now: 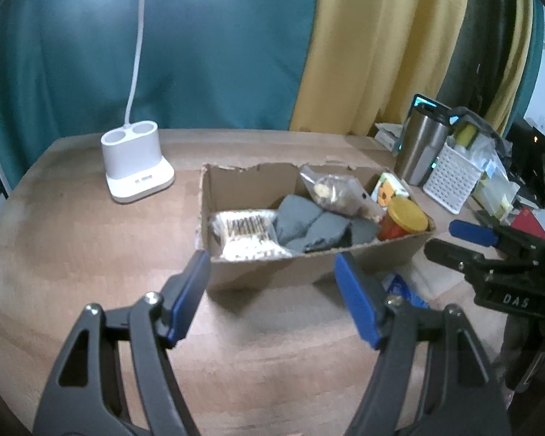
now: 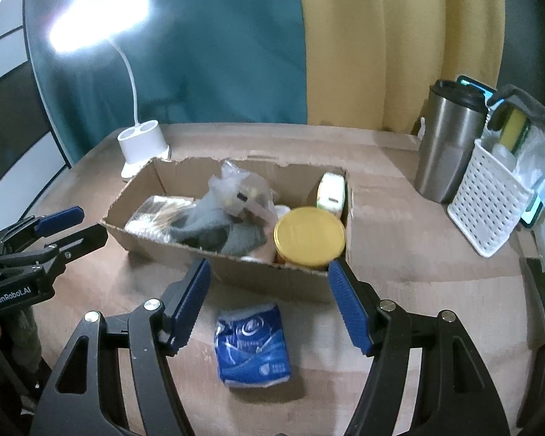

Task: Organize objects
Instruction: 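Lower the right gripper onto the blue tissue packet and close it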

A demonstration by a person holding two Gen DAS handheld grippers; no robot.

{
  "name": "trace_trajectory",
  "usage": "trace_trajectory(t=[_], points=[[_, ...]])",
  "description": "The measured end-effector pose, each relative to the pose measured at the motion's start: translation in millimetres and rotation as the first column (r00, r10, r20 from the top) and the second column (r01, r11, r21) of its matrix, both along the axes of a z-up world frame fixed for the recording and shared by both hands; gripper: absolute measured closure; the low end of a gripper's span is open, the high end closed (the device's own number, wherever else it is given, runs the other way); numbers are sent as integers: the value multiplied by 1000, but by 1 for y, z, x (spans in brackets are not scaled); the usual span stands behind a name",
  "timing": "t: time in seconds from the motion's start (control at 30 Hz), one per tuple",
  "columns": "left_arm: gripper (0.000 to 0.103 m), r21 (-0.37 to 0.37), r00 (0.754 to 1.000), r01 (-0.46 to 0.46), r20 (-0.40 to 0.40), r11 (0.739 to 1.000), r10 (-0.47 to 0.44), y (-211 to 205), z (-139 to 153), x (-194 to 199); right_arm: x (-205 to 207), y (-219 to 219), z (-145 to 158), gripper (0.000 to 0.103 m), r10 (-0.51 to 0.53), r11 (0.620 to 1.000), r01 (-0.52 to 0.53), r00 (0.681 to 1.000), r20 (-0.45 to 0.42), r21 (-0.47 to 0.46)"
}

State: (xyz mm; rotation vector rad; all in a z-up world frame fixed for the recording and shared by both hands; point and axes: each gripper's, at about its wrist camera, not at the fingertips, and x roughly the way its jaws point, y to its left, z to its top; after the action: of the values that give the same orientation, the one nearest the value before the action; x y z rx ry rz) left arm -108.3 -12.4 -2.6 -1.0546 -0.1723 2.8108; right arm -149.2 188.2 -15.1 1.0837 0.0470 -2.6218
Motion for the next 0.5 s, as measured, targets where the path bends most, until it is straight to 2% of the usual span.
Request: trace_trajectory(t=[0.5], points=[[30,-3,1000,9,19,1000,-9,9,-12,20,22,5,-14,32,7,1000,-7,1000,20,-2]])
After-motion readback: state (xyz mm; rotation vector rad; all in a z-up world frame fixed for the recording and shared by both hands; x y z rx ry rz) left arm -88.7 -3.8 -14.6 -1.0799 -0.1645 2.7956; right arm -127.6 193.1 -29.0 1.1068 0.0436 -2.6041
